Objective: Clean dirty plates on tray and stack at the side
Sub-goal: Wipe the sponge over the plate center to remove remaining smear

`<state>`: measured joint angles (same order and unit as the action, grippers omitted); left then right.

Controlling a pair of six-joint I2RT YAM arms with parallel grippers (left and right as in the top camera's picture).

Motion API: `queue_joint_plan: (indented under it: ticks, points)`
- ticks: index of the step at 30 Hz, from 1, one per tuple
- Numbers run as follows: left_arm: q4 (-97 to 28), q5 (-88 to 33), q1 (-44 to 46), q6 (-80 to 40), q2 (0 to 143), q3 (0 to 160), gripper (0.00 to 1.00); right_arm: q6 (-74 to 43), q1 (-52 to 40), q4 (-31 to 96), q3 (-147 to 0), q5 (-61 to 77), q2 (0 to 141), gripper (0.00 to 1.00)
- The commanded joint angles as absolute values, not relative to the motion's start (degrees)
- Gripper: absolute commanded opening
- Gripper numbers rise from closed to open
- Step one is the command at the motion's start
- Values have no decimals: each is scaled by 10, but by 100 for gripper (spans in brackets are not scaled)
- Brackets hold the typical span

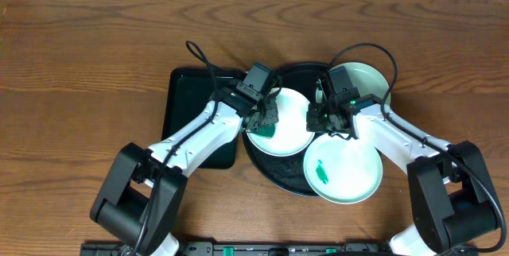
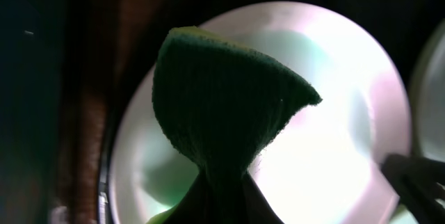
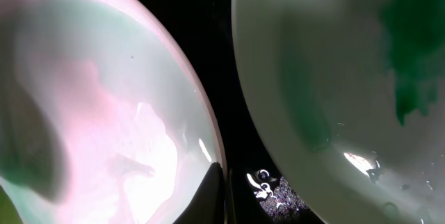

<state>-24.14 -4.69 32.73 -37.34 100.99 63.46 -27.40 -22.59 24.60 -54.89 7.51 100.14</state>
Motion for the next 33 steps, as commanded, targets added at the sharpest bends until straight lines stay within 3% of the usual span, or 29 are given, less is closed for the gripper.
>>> queue_joint_plan:
  ticks: [1, 23, 33]
  points:
    - [-244, -1, 329, -363, 1032, 627, 7, -265, -241, 242, -547, 97, 1004, 1]
    - [-159, -138, 407, -384, 1083, 627, 8, -265, -241, 242, -547, 97, 1004, 1]
    - [-162, -150, 401, -370, 1066, 638, 7, -265, -241, 242, -547, 97, 1004, 1]
